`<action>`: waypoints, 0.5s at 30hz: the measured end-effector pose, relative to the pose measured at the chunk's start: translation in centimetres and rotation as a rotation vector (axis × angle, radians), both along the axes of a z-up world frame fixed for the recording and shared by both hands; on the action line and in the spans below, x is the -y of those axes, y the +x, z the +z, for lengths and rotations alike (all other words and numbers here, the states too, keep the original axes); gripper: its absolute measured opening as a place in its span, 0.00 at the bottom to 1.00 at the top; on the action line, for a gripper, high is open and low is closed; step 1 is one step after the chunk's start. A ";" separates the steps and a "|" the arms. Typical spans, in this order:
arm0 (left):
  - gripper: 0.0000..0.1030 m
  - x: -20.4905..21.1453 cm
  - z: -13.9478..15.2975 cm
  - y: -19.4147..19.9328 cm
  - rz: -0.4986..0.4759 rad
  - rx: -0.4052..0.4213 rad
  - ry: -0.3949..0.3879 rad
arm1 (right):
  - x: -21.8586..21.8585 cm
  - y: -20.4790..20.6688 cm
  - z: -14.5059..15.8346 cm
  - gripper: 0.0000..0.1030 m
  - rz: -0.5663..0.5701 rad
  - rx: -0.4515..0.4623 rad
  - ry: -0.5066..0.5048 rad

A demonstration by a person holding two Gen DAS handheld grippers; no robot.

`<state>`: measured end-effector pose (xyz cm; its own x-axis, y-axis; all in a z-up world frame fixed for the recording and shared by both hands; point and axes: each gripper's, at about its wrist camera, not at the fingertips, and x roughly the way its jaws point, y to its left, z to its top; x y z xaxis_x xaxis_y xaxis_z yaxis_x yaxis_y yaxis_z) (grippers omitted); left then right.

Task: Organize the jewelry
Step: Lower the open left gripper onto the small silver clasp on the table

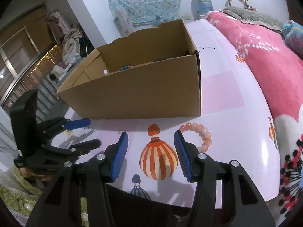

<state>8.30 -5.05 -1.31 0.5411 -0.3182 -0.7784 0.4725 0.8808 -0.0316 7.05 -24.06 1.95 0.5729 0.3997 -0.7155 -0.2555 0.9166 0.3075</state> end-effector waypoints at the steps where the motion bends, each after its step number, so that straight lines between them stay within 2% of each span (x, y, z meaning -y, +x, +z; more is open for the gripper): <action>1: 0.58 0.4 0.0 0.1 -0.007 0.003 0.004 | 0.0 0.0 0.0 0.48 -0.007 0.003 -0.005; 6: 0.50 2.3 -0.6 0.7 -0.029 -0.012 -0.002 | 0.0 0.0 -0.3 0.48 -0.035 0.007 -0.021; 9: 0.38 2.7 -1.1 1.4 0.009 -0.041 -0.012 | 0.1 0.1 -0.6 0.48 -0.041 0.006 -0.017; 11: 0.34 2.7 -1.4 1.9 0.036 -0.058 -0.024 | 0.2 0.2 -0.8 0.48 -0.043 0.003 -0.009; 15: 0.32 3.3 -1.8 2.1 0.065 -0.034 0.019 | 0.5 0.3 -1.0 0.48 -0.044 0.000 0.008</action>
